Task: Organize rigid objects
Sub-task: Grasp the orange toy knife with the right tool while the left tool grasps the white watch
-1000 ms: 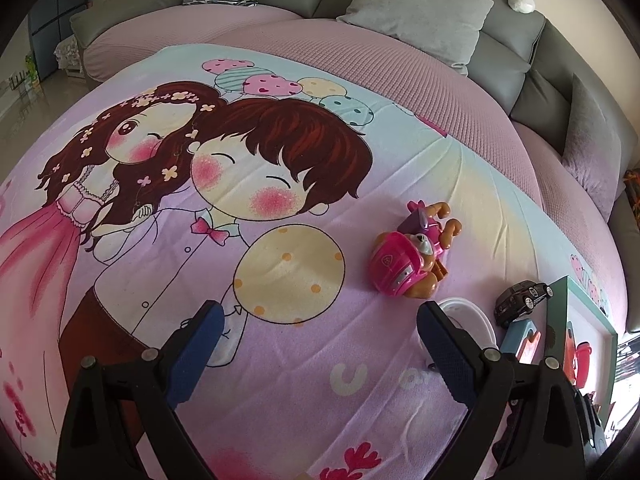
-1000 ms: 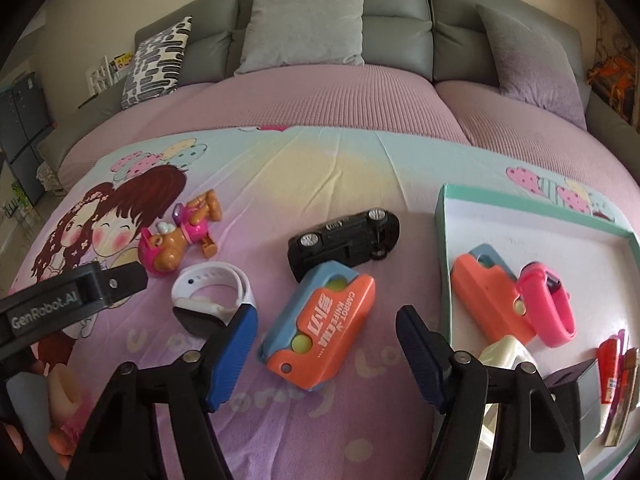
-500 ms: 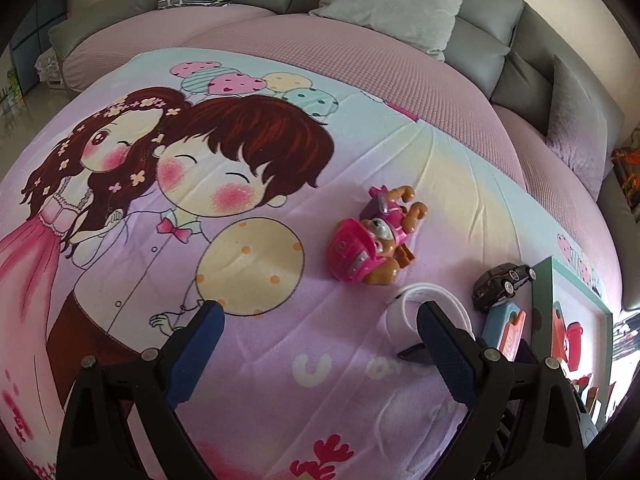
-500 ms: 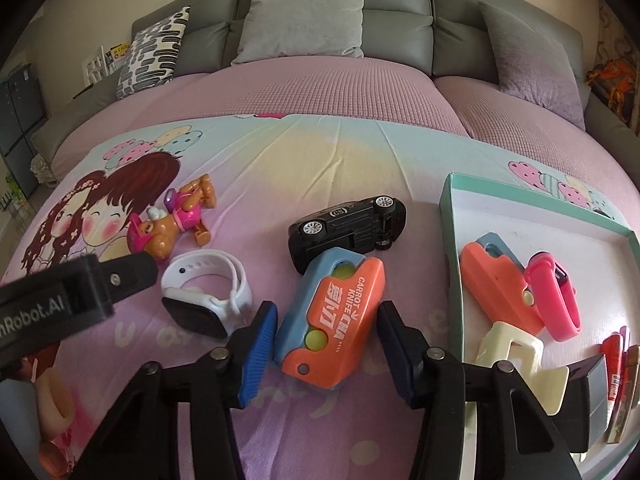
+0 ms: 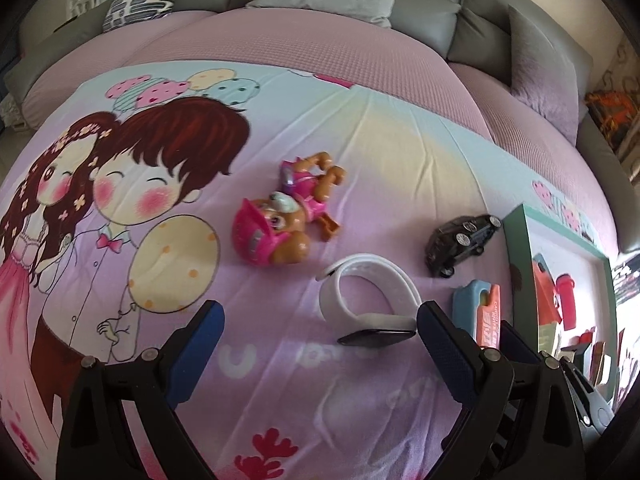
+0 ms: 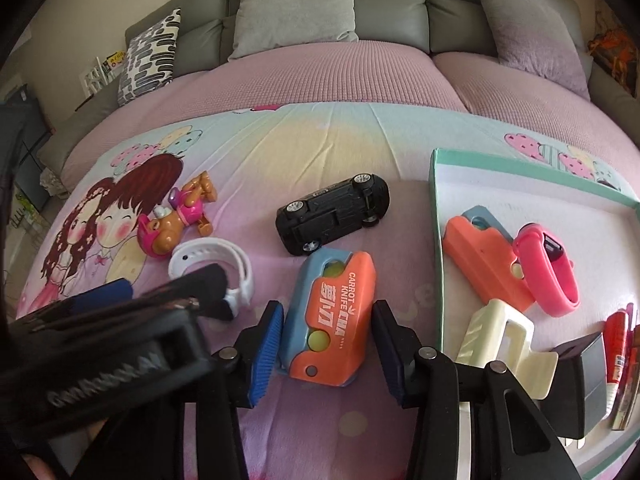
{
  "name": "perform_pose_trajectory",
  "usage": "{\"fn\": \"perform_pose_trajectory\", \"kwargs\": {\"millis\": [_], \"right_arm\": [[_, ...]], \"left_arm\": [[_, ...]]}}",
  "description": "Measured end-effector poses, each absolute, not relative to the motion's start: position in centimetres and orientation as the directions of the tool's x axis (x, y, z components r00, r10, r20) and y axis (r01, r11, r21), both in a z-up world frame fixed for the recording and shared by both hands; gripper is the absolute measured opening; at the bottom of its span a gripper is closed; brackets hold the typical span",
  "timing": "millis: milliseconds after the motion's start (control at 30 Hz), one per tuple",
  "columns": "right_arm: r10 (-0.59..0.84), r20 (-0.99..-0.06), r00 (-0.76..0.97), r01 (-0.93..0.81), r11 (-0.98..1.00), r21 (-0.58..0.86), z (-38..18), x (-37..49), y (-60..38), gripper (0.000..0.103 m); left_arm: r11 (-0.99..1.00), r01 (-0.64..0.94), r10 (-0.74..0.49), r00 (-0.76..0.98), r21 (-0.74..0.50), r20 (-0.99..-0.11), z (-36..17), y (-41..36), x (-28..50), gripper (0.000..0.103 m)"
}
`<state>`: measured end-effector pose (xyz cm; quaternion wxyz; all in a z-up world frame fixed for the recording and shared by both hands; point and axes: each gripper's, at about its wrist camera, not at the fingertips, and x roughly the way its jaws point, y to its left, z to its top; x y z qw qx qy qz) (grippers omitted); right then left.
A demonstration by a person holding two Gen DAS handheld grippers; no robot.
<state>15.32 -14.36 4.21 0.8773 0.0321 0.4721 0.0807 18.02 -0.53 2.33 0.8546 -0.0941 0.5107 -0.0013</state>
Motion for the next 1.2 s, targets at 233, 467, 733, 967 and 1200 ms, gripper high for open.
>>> {"fn": "perform_pose_trajectory", "kwargs": {"millis": [233,467,733,967,1200], "right_arm": [[0.197,-0.833,0.516,-0.128,0.980,0.153,4.4,14.9,-14.6,0.049],[0.210,-0.832,0.513,-0.133,0.977,0.164,4.3,14.9,-14.8,0.049],[0.210,-0.832,0.514,-0.140,0.977,0.160,4.3,14.9,-14.7,0.049],[0.210,-0.831,0.514,-0.141,0.977,0.160,4.2,14.9,-14.8,0.049],[0.226,-0.829,0.512,-0.140,0.974,0.178,4.3,14.9,-14.9,0.049]], "left_arm": [[0.985,-0.080,-0.096,0.472,-0.151,-0.876,2.1,-1.3,18.5,0.097],[0.986,-0.041,-0.125,0.463,-0.162,-0.877,1.7,-2.2,18.6,0.093],[0.975,0.017,-0.203,0.459,-0.220,-0.865,1.9,-3.1,18.4,0.064],[0.969,0.041,-0.235,0.469,-0.245,-0.851,2.5,-3.6,18.3,0.041],[0.969,0.011,-0.220,0.487,-0.246,-0.845,2.9,-2.9,18.1,0.040]]}}
